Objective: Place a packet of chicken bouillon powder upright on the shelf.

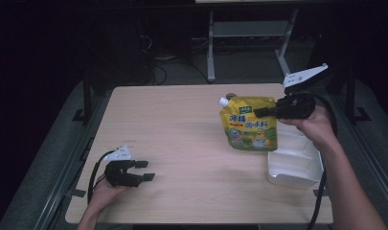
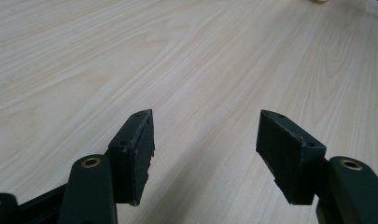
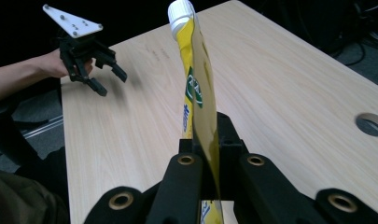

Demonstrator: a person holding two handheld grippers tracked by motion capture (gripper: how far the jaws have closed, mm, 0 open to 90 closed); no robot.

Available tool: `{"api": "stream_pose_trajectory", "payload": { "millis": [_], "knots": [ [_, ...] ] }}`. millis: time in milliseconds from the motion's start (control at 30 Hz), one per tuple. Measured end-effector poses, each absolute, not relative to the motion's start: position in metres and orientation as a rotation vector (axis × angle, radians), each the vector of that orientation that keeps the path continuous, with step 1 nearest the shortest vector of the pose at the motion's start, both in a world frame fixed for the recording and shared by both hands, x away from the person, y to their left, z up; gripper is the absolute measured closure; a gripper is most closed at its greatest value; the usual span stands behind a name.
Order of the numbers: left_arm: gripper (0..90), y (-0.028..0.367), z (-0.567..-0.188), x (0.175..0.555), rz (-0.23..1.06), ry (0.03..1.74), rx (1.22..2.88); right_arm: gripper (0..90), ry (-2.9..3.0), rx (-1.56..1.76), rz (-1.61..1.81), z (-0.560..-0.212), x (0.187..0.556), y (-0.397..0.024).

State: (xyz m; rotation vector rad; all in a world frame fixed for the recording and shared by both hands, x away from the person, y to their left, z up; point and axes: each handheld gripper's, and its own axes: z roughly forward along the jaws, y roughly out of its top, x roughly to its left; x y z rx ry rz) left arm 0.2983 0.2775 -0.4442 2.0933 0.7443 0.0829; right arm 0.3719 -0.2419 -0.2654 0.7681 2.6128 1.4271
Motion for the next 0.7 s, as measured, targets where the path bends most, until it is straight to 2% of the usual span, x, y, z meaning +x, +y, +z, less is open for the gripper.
{"api": "stream_pose_trajectory", "payload": {
  "millis": [700],
  "knots": [
    [36.7, 0.277, -0.447, 0.299, 0.065, 0.754, 2.1, 89.6, 2.431, 0.993, 1.389, -0.269, 0.36, -0.338]
  ]
}}
